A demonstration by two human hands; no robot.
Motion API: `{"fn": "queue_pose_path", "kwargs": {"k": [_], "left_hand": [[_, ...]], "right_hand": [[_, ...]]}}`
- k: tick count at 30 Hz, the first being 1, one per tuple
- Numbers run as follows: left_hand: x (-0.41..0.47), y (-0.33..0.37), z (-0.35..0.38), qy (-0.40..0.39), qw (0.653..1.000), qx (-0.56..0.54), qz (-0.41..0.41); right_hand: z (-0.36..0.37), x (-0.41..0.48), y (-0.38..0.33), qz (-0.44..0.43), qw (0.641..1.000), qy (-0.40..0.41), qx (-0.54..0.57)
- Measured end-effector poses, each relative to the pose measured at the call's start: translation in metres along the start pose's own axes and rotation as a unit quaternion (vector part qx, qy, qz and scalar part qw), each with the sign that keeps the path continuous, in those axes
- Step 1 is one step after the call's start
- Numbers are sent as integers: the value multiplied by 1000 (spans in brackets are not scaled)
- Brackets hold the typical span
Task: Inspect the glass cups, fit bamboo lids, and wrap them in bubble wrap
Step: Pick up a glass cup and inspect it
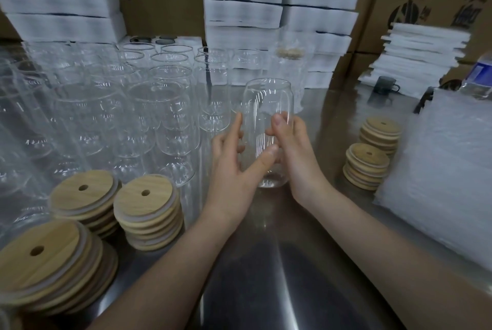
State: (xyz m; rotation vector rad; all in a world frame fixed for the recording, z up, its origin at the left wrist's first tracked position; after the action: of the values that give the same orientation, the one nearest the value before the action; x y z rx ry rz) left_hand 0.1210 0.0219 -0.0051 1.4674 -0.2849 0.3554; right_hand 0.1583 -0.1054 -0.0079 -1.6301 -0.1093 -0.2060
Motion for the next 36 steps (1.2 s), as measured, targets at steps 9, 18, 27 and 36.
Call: {"fn": "queue_pose_path", "kwargs": {"k": [9,18,27,36], "left_hand": [[0,-5,2,-13,1000,23,-9],[0,-7,-1,-7,999,-18,-28],[0,-6,11,-58,985,-151,-57],[4,-7,5,-23,976,-208,-66]], "right_hand": [[-1,1,-4,-25,999,39,-2],[0,2,3,25,999,5,27],[5,-1,-6,44,999,22,-11],[18,4,-12,8,1000,0,-6]]}}
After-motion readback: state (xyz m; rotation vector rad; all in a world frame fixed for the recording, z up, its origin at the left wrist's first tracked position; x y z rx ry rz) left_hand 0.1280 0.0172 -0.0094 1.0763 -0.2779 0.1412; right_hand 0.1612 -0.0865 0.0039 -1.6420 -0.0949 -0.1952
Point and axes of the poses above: each hand's wrist, its own x-axis towards the middle knuckle, its own z-axis out of the palm, y = z × x, the point moved 10 cm from there along x, towards the middle knuckle, and after that the axes turned 8 degrees about -x, right-handed, at the moved point
